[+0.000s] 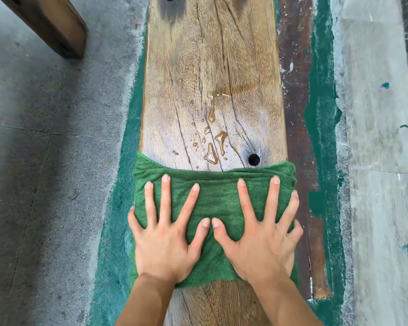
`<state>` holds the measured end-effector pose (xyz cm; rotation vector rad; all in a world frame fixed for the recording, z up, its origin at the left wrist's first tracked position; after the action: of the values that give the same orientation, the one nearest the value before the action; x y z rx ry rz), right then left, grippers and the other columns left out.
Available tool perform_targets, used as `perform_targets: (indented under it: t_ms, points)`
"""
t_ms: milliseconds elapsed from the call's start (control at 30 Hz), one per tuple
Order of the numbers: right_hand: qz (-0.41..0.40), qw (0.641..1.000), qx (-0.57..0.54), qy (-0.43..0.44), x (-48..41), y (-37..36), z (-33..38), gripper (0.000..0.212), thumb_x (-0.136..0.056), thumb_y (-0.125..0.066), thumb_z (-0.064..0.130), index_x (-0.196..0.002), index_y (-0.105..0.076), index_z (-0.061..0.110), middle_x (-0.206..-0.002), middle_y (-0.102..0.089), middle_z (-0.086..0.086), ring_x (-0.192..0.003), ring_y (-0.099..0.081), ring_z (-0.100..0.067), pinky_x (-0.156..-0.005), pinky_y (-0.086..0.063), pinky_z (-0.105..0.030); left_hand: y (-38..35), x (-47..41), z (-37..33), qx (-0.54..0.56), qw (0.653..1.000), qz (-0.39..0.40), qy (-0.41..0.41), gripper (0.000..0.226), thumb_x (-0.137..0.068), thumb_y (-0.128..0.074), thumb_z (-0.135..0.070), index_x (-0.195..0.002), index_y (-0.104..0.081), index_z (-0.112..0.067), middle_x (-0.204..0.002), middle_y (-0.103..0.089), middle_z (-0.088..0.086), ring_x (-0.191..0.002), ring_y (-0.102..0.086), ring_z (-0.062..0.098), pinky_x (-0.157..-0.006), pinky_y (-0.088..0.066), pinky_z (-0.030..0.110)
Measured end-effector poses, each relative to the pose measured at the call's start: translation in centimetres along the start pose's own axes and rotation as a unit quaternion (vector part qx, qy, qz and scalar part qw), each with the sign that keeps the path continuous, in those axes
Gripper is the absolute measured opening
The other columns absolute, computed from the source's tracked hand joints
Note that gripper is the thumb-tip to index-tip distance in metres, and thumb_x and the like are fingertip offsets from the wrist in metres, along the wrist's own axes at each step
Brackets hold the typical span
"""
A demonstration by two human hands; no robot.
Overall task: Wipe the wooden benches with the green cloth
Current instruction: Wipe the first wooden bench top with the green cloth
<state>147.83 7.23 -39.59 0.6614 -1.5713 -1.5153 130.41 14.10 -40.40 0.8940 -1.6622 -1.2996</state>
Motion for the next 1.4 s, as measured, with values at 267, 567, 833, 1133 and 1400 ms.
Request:
perform_targets:
  t_ms: [267, 567, 833, 1133, 1400]
  points:
    - [-0.005, 1.000, -0.006, -0.009, -3.5, 0.6, 0.6, 0.091, -0.087, -0.031, 0.089, -0.165, -0.018, 0.045, -0.176, -0.003, -0.015, -0.152, -0.017, -0.058, -0.096, -0.036, -0.068, 0.9, -4.3, 0.1, -0.002, 1.000, 0.006, -0.010, 0.072, -0.097, -0.031, -0.072, -0.164, -0.017, -0.048, -0.176, -0.005, 0.008, -0.161, -0.005, 0.039, -0.110, -0.027, 0.075]
    - [-0.004, 1.000, -0.003, -0.008, -6.4, 1.4, 1.3, 0.090, -0.087, -0.033, 0.088, -0.165, -0.021, 0.045, -0.176, -0.004, -0.016, -0.151, -0.018, -0.058, -0.097, -0.035, -0.069, 1.4, -7.1, 0.1, -0.002, 1.000, 0.006, -0.012, 0.071, -0.098, -0.031, -0.071, -0.164, -0.017, -0.048, -0.176, -0.005, 0.008, -0.161, -0.005, 0.039, -0.110, -0.026, 0.075]
    - [0.001, 1.000, -0.001, -0.010, -8.3, 2.1, 1.8, 0.089, -0.088, -0.031, 0.087, -0.165, -0.022, 0.044, -0.176, -0.004, -0.016, -0.150, -0.019, -0.057, -0.097, -0.035, -0.070, 1.8, -9.5, 0.2, 0.001, 1.000, 0.005, -0.012, 0.070, -0.099, -0.025, -0.073, -0.164, -0.016, -0.048, -0.176, -0.005, 0.009, -0.161, -0.005, 0.040, -0.110, -0.027, 0.077]
    - [-0.008, 1.000, 0.005, -0.019, -11.1, 2.5, 2.4, 0.089, -0.087, -0.029, 0.088, -0.165, -0.017, 0.047, -0.176, -0.003, -0.015, -0.151, -0.018, -0.056, -0.098, -0.037, -0.069, 2.4, -12.6, 0.1, 0.010, 1.000, -0.005, -0.012, 0.070, -0.098, -0.024, -0.074, -0.163, -0.016, -0.049, -0.176, -0.004, 0.009, -0.161, -0.005, 0.039, -0.111, -0.024, 0.076]
    - [-0.005, 1.000, 0.008, -0.029, -12.6, 2.8, 2.7, 0.088, -0.088, -0.022, 0.091, -0.165, -0.005, 0.050, -0.176, 0.004, -0.013, -0.152, -0.015, -0.055, -0.100, -0.037, -0.069, 2.5, -14.0, 0.1, 0.015, 1.000, 0.002, -0.014, 0.070, -0.099, -0.022, -0.074, -0.164, -0.013, -0.048, -0.176, -0.001, 0.008, -0.161, -0.002, 0.039, -0.111, -0.023, 0.078]
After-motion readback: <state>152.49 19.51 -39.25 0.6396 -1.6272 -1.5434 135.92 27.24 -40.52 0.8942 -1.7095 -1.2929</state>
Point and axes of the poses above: each hand's wrist, its own x-axis away from the middle knuckle, its own y-axis out of the back of the hand, z = x × y, the point moved 2 cm from there along -x, towards the middle knuckle
